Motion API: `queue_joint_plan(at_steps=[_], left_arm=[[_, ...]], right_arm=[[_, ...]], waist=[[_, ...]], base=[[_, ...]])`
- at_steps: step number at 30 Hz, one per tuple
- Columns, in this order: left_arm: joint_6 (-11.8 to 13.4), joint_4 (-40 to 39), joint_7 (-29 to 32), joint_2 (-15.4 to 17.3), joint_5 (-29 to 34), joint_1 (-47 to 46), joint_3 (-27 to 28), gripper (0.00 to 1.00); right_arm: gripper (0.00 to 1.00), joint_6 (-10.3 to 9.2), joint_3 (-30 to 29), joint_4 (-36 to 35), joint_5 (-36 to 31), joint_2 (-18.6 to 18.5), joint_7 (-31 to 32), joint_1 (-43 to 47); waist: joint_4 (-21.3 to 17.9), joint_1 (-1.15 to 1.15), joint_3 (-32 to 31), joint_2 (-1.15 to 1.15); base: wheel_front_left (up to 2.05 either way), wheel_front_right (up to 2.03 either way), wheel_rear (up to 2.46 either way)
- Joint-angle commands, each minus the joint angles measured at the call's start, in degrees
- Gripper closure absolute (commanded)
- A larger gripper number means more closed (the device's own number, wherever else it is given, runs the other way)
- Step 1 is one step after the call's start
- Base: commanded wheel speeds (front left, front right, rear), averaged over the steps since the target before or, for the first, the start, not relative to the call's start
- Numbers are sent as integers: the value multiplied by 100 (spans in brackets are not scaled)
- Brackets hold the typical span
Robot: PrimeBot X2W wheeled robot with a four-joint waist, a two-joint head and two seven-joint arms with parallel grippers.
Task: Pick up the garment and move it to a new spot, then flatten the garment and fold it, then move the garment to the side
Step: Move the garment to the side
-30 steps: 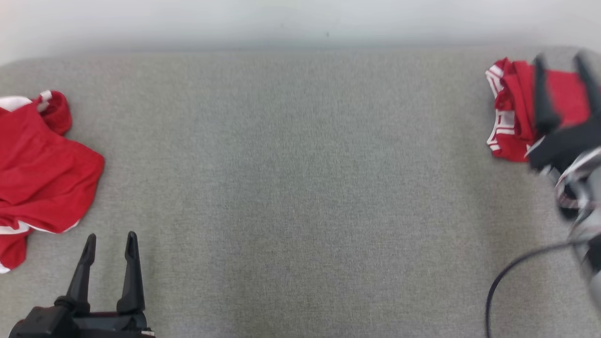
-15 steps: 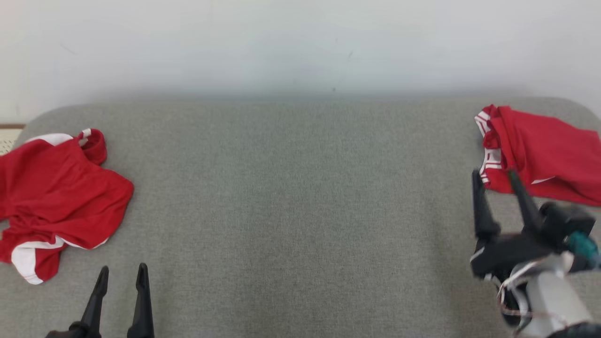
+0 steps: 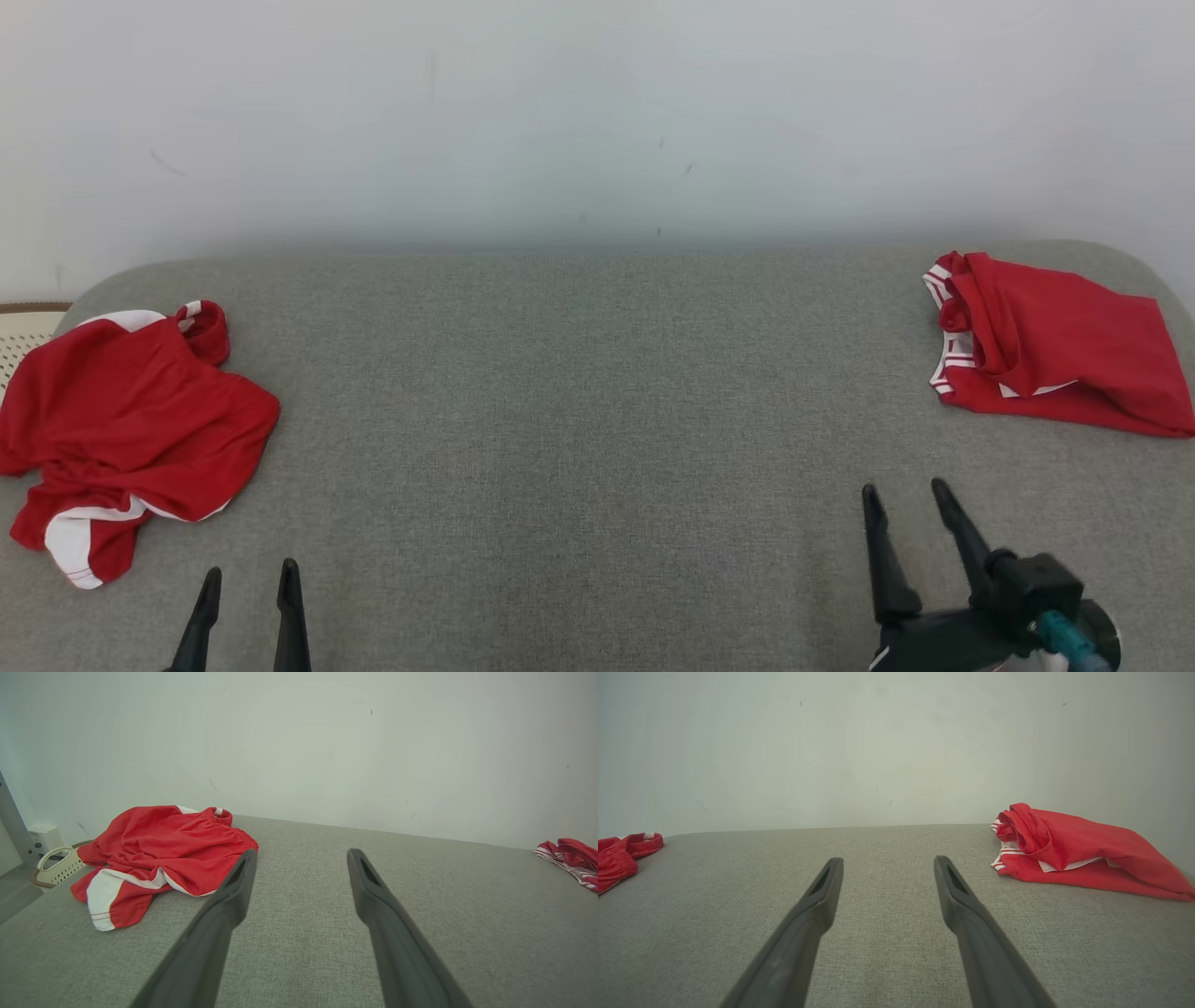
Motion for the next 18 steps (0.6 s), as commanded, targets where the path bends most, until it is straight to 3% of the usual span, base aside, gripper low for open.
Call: queue_joint_plan(at_steps=[1,18], left_arm=[[36,22,-20,-3,57,123,-20,0],[391,430,96,220,693,265,-202,0]], right_arm=[[0,-5,28,-43,-131,51,-6,132],[0,-5,-149,-120,-862,210,46,441]], waist=[[8,0,-14,1],[64,0,-221,1]], base=[[0,0,0],[0,0,0]])
